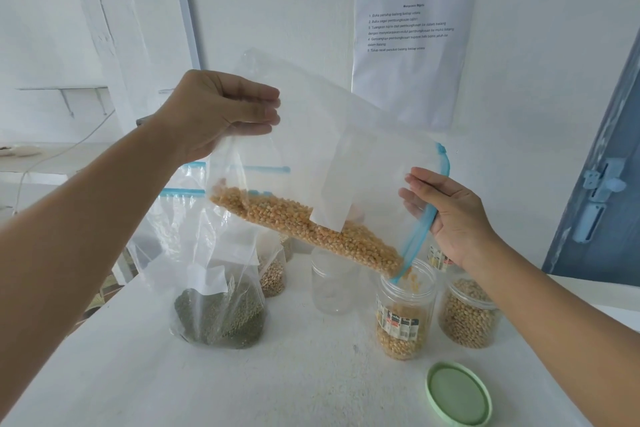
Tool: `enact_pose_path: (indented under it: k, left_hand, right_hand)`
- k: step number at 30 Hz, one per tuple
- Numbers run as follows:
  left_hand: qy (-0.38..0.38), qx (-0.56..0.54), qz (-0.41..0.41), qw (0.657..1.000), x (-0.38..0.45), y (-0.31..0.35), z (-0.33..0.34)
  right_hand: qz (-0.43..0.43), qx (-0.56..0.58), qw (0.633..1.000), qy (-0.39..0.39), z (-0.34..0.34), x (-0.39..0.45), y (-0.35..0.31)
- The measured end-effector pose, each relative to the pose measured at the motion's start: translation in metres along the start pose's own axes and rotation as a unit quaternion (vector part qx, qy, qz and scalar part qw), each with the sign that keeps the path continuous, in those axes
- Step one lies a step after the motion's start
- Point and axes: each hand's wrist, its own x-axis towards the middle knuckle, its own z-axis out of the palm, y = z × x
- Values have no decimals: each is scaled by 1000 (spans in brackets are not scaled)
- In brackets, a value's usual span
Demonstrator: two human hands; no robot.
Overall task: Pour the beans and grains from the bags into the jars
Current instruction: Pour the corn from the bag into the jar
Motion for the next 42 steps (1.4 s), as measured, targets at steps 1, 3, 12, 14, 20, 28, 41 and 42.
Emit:
enact_pose_path:
  k: [1, 3, 12, 14, 20, 28, 41, 42]
  left_hand:
    - [1, 0, 0, 1000, 0, 0, 0]
    - [1, 2, 2, 1000, 1, 1, 0]
    - [-3, 2, 10, 1000, 4, 2, 3]
    - [-3, 6, 9, 1000, 5, 2, 3]
    - [-6, 6, 7, 1000, 6, 1, 3]
    - [2, 12, 13, 1000, 7, 2, 3]
    - [-5, 9, 18, 1000, 5, 5, 3]
    - [-5, 11, 19, 1000, 5, 5, 3]
  right_hand:
    - [1, 2, 1000, 2, 1, 0, 1]
    - [3, 6, 1000, 5, 2, 0, 1]
    - [2, 4, 1000, 6, -1, 1, -1]
    - [5, 1, 1000, 9, -1, 1, 1]
    - [4, -5, 1000, 10, -1, 1, 0]
    - [-2, 6, 1000, 12, 1, -2, -2]
    - [-2, 8, 1000, 18, 2, -4, -1]
    - [-1, 9, 1000, 18, 2, -4, -1]
